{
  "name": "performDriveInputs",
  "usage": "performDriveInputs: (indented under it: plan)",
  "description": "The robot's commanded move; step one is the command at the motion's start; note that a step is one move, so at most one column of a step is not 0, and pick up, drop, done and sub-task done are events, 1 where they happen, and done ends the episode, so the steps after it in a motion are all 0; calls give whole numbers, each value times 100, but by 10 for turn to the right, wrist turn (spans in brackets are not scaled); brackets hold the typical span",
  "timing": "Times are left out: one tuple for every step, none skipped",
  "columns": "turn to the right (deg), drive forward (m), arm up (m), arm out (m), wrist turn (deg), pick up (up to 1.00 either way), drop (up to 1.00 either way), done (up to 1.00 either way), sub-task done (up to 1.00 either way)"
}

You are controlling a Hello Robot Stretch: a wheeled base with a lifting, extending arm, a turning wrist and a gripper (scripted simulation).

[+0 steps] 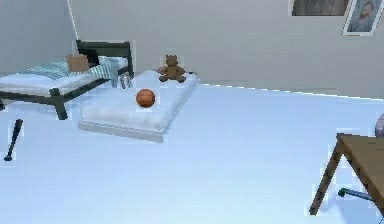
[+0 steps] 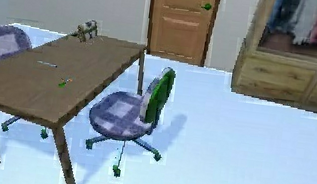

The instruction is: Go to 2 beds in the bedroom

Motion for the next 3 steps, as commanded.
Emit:
performDriveInputs:
  plan:
    - [0, 100, 0, 0, 0, 0, 0, 0, 0]
    - [0, 30, 0, 0, 0, 0, 0, 0, 0]
    - [-180, 0, 0, 0, 0, 0, 0, 0, 0]
